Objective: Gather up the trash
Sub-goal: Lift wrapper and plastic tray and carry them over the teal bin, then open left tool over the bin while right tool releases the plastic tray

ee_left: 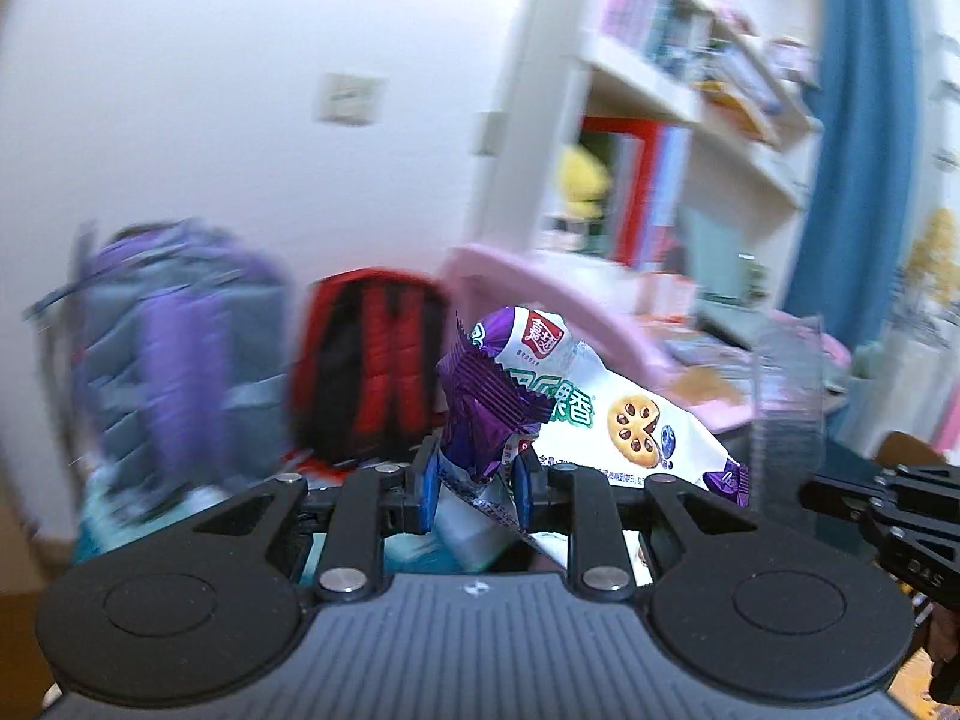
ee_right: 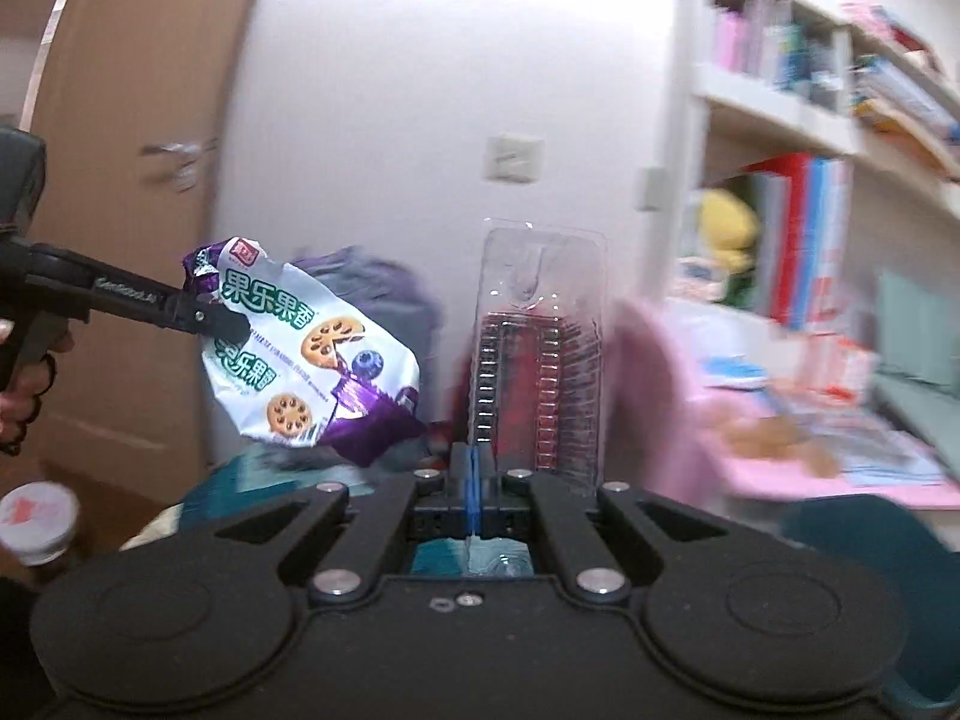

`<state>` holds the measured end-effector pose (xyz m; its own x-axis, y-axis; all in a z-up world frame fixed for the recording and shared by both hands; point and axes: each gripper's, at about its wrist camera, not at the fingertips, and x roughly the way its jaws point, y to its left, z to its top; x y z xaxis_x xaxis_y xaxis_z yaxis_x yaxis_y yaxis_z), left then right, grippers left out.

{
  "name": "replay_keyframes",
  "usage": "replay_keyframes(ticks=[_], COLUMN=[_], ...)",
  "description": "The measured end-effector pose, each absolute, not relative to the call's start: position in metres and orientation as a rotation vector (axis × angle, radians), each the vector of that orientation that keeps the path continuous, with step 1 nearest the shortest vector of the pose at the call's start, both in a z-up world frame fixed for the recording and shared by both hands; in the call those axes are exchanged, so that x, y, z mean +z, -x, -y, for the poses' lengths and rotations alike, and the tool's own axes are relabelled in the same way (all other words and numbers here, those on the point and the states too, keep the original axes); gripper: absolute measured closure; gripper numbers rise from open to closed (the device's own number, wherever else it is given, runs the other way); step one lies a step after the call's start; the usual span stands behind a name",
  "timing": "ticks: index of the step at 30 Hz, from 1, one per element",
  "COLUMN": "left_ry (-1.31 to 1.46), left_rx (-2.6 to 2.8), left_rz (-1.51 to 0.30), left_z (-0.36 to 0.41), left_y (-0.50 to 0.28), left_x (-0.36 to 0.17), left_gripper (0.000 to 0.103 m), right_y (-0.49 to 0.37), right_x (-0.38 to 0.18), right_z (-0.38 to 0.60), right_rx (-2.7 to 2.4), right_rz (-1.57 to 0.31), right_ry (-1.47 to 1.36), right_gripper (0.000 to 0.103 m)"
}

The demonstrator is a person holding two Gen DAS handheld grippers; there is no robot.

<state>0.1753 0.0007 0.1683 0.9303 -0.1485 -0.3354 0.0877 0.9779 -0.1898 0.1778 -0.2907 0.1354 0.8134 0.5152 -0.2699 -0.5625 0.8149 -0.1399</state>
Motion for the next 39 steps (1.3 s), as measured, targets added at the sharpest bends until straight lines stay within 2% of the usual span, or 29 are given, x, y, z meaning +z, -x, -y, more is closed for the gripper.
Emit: replay_keyframes(ticks=[9, 17, 31, 34, 36, 39], left_ry=[0.089, -0.014, -0.167, -0.202, -0.204, -0.212], left_rx=[-0.367, -0.433, -0.393, -0.399, -0.424, -0.432], left_rz=[-0.364, -0.386, -0.581, -0.631, -0.661, -0.681], left_z=[0.148, 0.258, 0.345, 0.357, 0.363, 0.371], left_y=[-0.238, -0.278, -0.355, -0.364, -0.367, -0.368], left_x=[0.194, 0.186, 0.129, 0.116, 0.109, 0.104], left_gripper=[0.08, 0.079, 0.078, 0.078, 0.076, 0.076], right_y=[-0.211, -0.252, -0.332, -0.34, -0.339, -0.34], right_x=[0.163, 0.157, 0.098, 0.092, 0.092, 0.094], right_z=[0.402, 0.474, 0.517, 0.518, 0.515, 0.513], right_rx=[0.346, 0.177, 0.121, 0.119, 0.109, 0.115], right_rz=[-0.229, -0.292, -0.542, -0.606, -0.612, -0.627], right_ry=[0.139, 0.106, 0.027, 0.01, 0.034, 0.042], right_gripper=[0.102, 0.102, 0.101, 0.097, 0.089, 0.087])
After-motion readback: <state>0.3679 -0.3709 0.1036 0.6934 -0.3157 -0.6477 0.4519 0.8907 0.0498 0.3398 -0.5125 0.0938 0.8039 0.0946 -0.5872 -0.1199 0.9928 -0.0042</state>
